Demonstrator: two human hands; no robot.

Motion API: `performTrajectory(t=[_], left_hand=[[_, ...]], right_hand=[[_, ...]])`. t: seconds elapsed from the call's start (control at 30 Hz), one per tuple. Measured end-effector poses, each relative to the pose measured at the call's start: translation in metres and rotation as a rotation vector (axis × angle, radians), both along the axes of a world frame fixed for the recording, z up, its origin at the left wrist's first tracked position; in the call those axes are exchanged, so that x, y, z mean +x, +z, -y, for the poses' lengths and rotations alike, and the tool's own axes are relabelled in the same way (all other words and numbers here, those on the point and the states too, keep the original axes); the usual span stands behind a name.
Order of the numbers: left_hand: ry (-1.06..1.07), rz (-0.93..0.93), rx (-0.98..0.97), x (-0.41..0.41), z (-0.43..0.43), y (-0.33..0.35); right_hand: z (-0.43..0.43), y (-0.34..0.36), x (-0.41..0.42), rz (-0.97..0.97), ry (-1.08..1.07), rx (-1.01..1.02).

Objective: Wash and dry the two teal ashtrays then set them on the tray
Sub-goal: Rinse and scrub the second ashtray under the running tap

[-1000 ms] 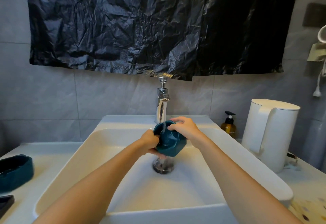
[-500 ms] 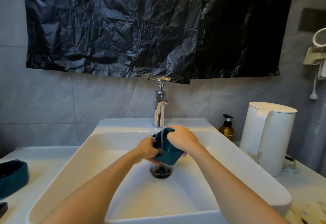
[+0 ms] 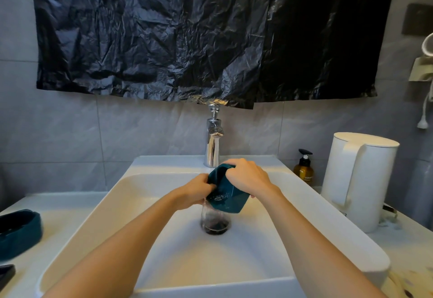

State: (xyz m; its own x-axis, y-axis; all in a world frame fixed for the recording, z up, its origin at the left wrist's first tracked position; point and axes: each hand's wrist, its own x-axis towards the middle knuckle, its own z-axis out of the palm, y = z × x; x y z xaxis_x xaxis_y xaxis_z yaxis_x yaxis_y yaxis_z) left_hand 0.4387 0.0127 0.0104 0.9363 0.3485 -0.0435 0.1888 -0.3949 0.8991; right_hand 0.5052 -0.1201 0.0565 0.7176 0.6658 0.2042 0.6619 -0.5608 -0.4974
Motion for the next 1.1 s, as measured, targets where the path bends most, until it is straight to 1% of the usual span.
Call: performTrajectory(t=[0.07, 0.13, 0.23, 0.33, 0.4, 0.47, 0.53, 0.6, 0.67, 0.7, 0.73, 0.77, 0.8, 0.87, 0.9, 0.93, 1.03, 1.07, 1.1], left_hand=[[0.0, 0.019, -0.026, -0.002, -0.004, 0.002], [0.031, 0.027, 0.021, -0.003, -0.003, 0.0], [0.058, 0.043, 0.034, -0.002, 0.001, 0.001], [0.058, 0.033, 0.059, 0.0, -0.001, 0.004], [0.072, 0.028, 0.032, 0.0, -0.002, 0.006], [0.103, 0.022, -0.056, -0.001, -0.001, 0.006], [0.146, 0.013, -0.192, -0.002, 0.0, 0.007], [0.172, 0.023, -0.39, -0.001, 0.001, 0.008], [0.197, 0.054, -0.571, 0.0, -0.001, 0.011], [0.194, 0.062, -0.617, 0.0, -0.004, 0.011], [0.181, 0.051, -0.626, -0.001, -0.006, 0.012], [0.159, 0.021, -0.598, -0.002, -0.007, 0.012], [0.136, -0.019, -0.532, -0.003, -0.007, 0.012], [0.111, -0.097, -0.326, -0.003, -0.002, 0.01], [0.113, -0.109, -0.253, -0.002, 0.001, 0.007], [0.115, -0.094, -0.224, -0.001, 0.005, 0.005], [0.167, 0.049, -0.228, 0.002, 0.006, 0.005], [0.17, 0.072, -0.193, 0.001, 0.004, 0.006], [0.15, 0.07, -0.113, 0.001, 0.001, 0.005]], right_hand=[[-0.003, -0.002, 0.0, 0.01, 0.012, -0.004], [-0.005, -0.003, 0.001, 0.0, 0.02, -0.024], [-0.007, -0.004, 0.006, -0.056, 0.016, -0.019], [-0.009, -0.005, 0.009, -0.109, -0.003, 0.053], [-0.013, -0.007, 0.008, -0.159, -0.009, 0.143], [-0.015, -0.01, 0.008, -0.249, -0.013, 0.253], [-0.016, -0.014, 0.008, -0.348, -0.012, 0.341], [-0.016, -0.016, 0.006, -0.437, 0.005, 0.371], [-0.017, -0.016, 0.003, -0.598, 0.035, 0.407], [-0.018, -0.016, 0.002, -0.66, 0.045, 0.436], [-0.019, -0.016, 0.001, -0.666, 0.052, 0.466], [-0.021, -0.017, 0.001, -0.597, 0.048, 0.475], [-0.022, -0.017, 0.001, -0.482, 0.03, 0.451], [-0.019, -0.016, -0.001, -0.231, -0.036, 0.348], [-0.016, -0.014, -0.001, -0.159, -0.066, 0.302], [-0.013, -0.012, -0.002, -0.138, -0.083, 0.264], [-0.005, -0.005, -0.003, -0.165, -0.076, 0.154], [-0.004, -0.004, -0.003, -0.162, -0.065, 0.12], [-0.003, -0.003, -0.004, -0.152, -0.056, 0.09]])
